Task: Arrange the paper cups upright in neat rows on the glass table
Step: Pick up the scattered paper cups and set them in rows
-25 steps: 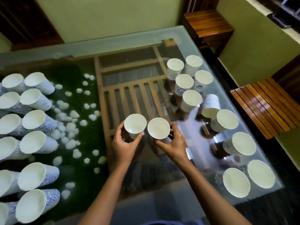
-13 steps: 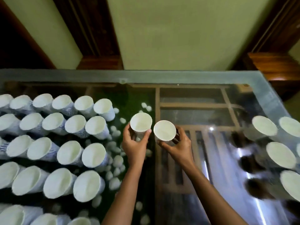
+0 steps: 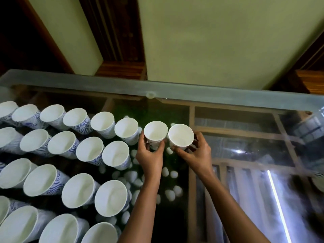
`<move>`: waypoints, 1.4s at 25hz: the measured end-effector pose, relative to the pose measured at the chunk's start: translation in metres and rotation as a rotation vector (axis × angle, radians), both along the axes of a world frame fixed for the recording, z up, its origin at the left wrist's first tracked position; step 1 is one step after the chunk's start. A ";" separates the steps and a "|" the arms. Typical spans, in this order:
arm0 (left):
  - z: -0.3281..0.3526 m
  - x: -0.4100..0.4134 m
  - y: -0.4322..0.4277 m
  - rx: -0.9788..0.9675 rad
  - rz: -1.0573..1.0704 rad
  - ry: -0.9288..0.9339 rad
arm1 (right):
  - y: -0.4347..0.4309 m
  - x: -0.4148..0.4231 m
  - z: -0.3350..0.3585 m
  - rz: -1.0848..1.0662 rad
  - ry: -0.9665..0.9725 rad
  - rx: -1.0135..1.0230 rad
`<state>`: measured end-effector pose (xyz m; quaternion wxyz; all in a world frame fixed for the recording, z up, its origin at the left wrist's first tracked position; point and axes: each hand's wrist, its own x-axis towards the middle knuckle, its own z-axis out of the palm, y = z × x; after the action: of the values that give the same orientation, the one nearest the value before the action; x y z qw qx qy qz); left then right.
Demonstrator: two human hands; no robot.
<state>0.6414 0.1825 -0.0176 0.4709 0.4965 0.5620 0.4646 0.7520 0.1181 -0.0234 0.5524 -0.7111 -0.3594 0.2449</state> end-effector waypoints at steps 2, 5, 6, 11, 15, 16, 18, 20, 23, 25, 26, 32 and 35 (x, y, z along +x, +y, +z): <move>0.004 -0.005 -0.004 -0.014 -0.023 -0.008 | -0.002 -0.006 0.003 -0.011 0.005 0.004; 0.009 -0.022 -0.024 -0.029 -0.039 0.013 | -0.015 -0.018 0.008 -0.030 0.020 -0.002; 0.010 -0.031 -0.036 -0.044 -0.024 0.019 | -0.020 -0.024 0.010 -0.028 0.025 -0.008; 0.008 -0.074 -0.108 -0.026 0.013 0.002 | -0.042 -0.061 0.010 -0.010 0.045 -0.037; 0.007 -0.096 -0.137 0.006 -0.056 0.051 | -0.038 -0.086 0.009 0.063 0.029 -0.068; 0.008 -0.100 -0.140 0.002 -0.057 0.052 | -0.034 -0.090 0.010 0.095 0.015 -0.073; 0.010 -0.106 -0.144 0.007 -0.068 0.070 | -0.028 -0.094 0.013 0.161 -0.022 -0.098; 0.011 -0.107 -0.146 0.008 -0.095 0.090 | -0.027 -0.092 0.015 0.233 -0.045 -0.145; 0.015 -0.100 -0.153 -0.003 -0.120 0.093 | -0.049 -0.081 0.023 0.268 -0.005 -0.212; 0.017 -0.090 -0.164 0.008 -0.160 0.095 | -0.082 -0.068 0.028 0.206 0.044 -0.200; 0.018 -0.082 -0.170 0.006 -0.199 0.090 | -0.103 -0.061 0.029 0.149 0.050 -0.190; 0.025 -0.010 -0.224 -0.032 -0.471 0.065 | -0.238 -0.006 0.050 -0.270 0.040 -0.201; 0.033 0.043 -0.263 -0.064 -0.622 0.029 | -0.304 0.035 0.067 -0.421 -0.012 -0.208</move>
<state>0.6848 -0.0808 0.0154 0.5977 0.6362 0.4043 0.2732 0.7870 -0.1858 0.0433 0.5128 -0.8250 -0.1793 0.1556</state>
